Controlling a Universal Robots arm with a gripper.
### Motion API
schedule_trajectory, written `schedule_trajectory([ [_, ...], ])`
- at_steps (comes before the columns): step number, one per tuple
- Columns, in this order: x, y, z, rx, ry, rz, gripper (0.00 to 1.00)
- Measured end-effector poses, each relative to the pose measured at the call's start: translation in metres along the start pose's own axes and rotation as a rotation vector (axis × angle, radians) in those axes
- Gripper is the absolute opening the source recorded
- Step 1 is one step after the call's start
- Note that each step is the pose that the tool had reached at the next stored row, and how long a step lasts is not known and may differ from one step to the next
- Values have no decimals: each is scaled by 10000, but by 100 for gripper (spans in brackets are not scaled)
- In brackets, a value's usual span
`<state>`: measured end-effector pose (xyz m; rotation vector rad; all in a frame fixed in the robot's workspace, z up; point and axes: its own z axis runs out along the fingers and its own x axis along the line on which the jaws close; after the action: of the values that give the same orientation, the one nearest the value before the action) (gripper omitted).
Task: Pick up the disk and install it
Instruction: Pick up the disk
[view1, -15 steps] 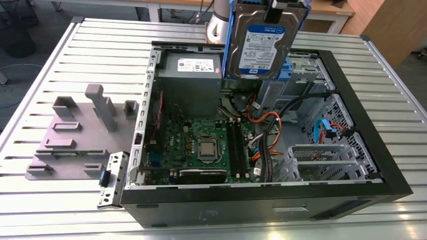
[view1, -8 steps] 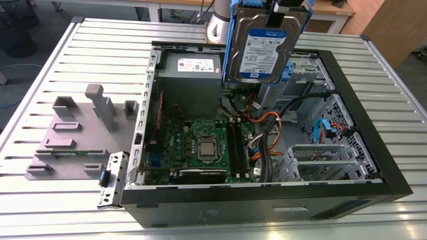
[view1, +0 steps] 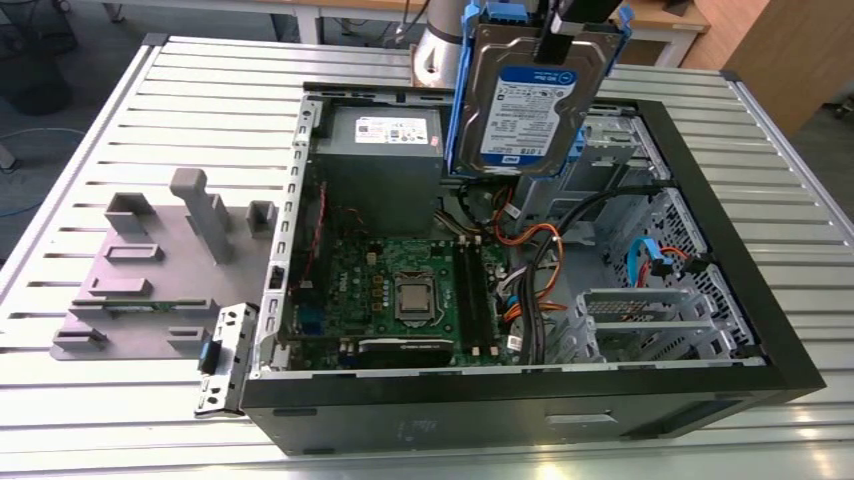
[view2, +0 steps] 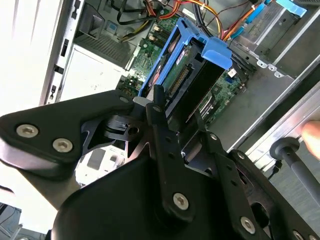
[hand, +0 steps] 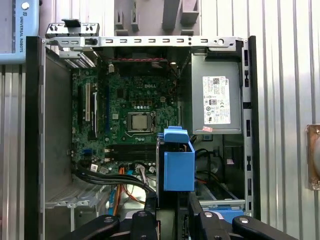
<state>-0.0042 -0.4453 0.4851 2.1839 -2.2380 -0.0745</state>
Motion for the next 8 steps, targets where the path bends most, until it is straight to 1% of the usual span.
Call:
schedule_trajectory([
  [8, 88, -2, -2, 0, 16, 0, 35],
])
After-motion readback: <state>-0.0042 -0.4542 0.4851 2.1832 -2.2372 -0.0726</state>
